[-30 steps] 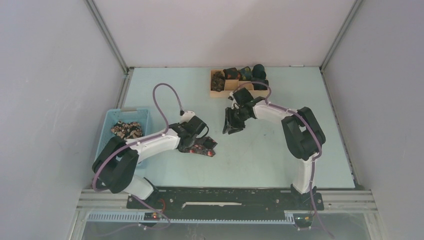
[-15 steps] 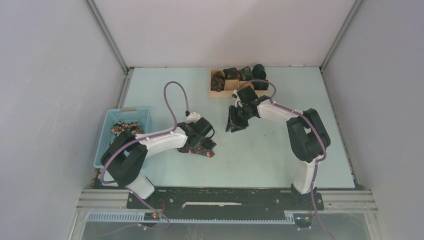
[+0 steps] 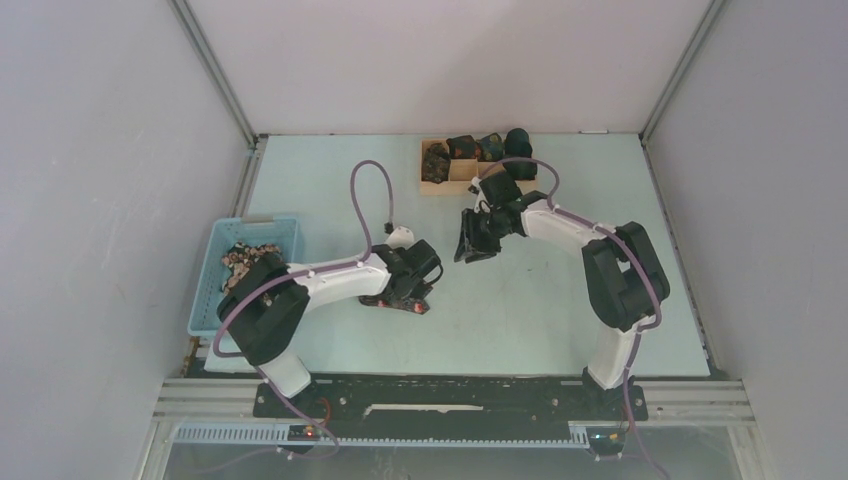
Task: Roll the ties
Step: Roll the tie at the center of the board.
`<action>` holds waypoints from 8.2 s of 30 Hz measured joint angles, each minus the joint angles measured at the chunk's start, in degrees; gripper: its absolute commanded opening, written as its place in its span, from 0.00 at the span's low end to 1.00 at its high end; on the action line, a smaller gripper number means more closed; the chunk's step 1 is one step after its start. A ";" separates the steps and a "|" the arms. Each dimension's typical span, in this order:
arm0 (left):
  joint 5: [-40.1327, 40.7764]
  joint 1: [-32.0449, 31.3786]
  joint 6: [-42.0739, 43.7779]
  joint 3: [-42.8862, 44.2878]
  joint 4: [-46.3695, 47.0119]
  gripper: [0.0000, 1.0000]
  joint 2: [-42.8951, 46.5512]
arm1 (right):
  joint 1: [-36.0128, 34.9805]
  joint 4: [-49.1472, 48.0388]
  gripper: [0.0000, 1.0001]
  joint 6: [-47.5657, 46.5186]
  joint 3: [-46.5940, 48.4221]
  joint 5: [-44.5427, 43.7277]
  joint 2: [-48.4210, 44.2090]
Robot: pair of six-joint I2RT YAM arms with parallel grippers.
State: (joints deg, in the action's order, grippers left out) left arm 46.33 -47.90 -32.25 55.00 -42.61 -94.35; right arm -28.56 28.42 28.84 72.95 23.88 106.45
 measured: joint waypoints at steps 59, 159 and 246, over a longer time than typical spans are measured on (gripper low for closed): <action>-21.94 -0.76 -16.35 -24.52 6.58 0.23 38.75 | -12.02 2.05 0.28 2.29 53.66 17.77 41.40; -35.76 14.67 -16.28 -35.87 36.81 0.29 32.81 | -17.27 -2.45 0.23 4.20 44.13 23.87 40.11; -46.42 27.50 -0.68 -23.65 27.96 0.16 22.62 | -16.74 -21.64 0.09 9.75 5.70 11.15 17.07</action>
State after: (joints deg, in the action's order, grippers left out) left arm -0.10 -20.40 -32.93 31.35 -14.66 -71.72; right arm -45.30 6.79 38.59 78.65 35.03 123.52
